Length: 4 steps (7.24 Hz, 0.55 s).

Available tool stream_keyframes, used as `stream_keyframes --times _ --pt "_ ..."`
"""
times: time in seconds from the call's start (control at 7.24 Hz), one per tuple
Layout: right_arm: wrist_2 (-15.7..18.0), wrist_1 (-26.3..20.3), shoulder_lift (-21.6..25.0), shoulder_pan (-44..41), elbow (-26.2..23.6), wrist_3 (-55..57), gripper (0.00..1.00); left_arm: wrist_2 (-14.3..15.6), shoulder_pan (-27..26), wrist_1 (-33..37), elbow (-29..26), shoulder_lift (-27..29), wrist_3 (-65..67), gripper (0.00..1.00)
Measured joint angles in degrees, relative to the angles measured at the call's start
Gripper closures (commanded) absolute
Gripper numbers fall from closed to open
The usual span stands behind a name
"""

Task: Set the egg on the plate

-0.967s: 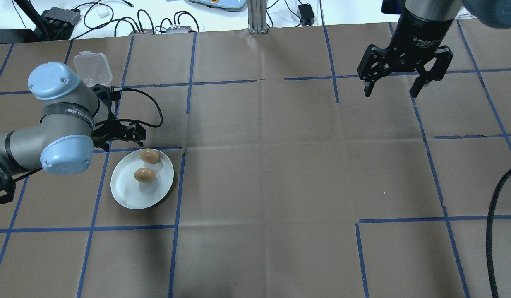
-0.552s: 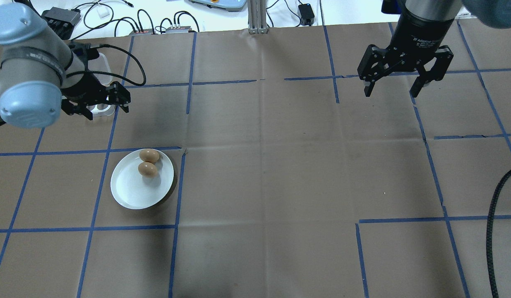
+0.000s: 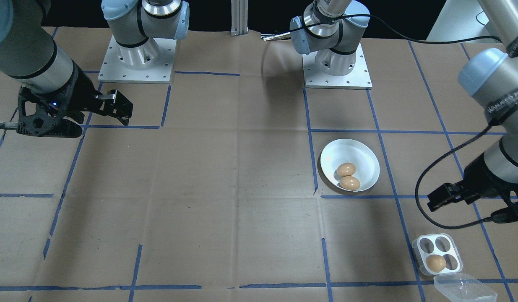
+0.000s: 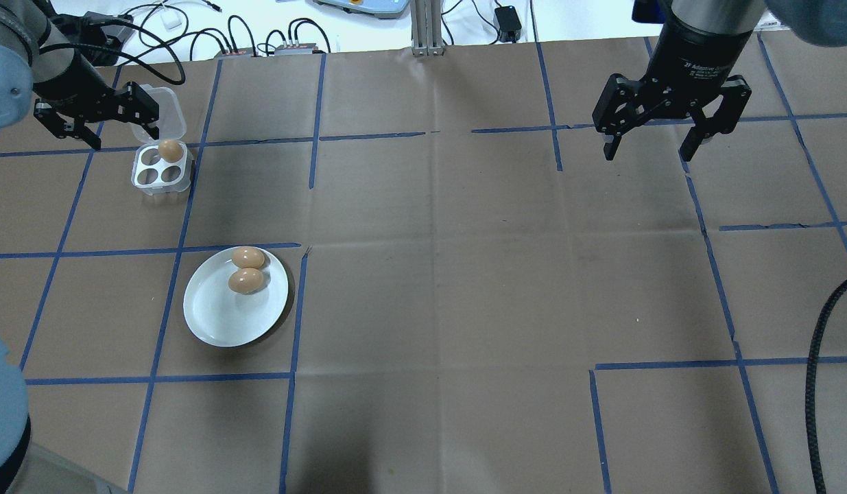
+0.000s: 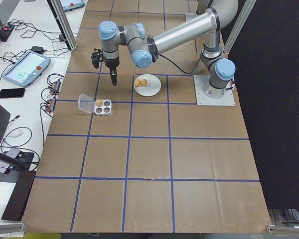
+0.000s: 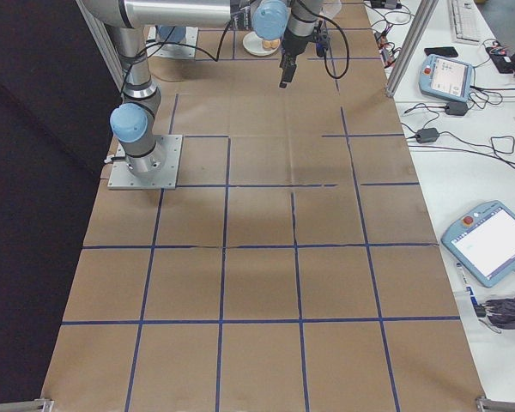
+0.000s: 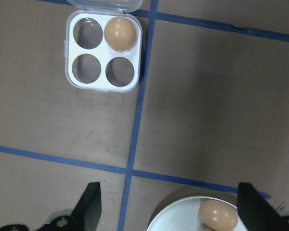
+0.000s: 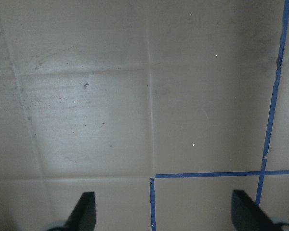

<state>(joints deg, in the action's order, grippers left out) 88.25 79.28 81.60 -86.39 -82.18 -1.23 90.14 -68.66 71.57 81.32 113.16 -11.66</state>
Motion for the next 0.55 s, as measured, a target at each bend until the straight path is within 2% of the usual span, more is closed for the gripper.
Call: stream_keyframes --times 0.28,0.55 --pt "0.0 0.0 0.0 0.0 0.0 0.0 0.00 0.1 1.2 0.1 -8.6 8.1 -3.2 0.00" --pt "0.0 0.0 0.0 0.0 0.0 0.0 0.00 0.0 1.3 -1.9 -12.0 14.2 -3.7 0.01"
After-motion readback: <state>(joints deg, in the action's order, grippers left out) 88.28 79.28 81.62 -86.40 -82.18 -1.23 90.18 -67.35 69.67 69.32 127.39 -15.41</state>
